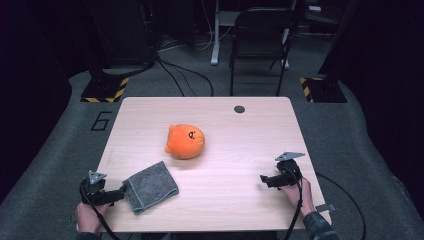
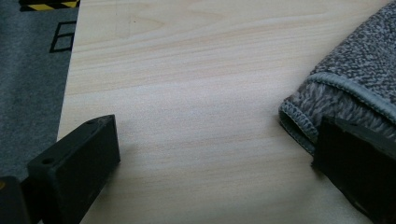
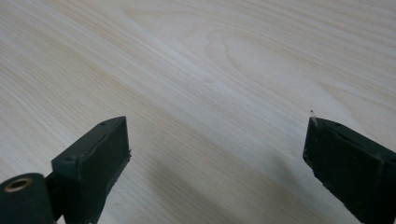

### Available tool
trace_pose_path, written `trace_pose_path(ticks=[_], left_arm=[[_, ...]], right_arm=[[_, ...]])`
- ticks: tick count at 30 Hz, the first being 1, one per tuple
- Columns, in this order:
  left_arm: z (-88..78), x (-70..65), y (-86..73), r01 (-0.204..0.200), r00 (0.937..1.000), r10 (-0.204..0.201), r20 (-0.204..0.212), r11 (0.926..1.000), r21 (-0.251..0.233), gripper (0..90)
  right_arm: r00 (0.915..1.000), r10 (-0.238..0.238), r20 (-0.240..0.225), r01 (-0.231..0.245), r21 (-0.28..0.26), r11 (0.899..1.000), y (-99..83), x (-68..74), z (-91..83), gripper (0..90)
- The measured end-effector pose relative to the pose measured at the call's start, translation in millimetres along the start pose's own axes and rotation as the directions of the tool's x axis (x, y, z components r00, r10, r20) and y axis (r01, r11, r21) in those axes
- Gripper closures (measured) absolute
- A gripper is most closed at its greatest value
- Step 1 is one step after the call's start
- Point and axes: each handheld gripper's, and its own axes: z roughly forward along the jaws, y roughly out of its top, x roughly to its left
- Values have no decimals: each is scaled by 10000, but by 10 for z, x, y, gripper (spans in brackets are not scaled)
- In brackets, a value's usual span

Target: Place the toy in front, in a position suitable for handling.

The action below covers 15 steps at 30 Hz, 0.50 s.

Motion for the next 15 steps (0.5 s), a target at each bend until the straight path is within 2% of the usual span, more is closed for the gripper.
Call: trace_pose_path(ticks=[8, 9, 11, 15], left_arm=[[-1, -1, -1, 14, 10000, -14, -4, 10000, 6, 1], [0, -1, -1, 20, 10000, -20, -3, 10000, 2, 1], [3, -1, -2, 34, 10000, -34, -1, 10000, -41, 1], [3, 0, -2, 20, 10000, -20, 7, 10000, -39, 1]], right_arm=[[9971, -590, -475, 584, -150, 9982, 219, 175, 3, 71], [9955, -811, -496, 798, -278, 9964, 252, 202, 16, 71], [9929, -991, -661, 983, -155, 9950, 324, 273, 28, 72], [9869, -1329, -917, 1309, -272, 9910, 473, 393, 93, 73]])
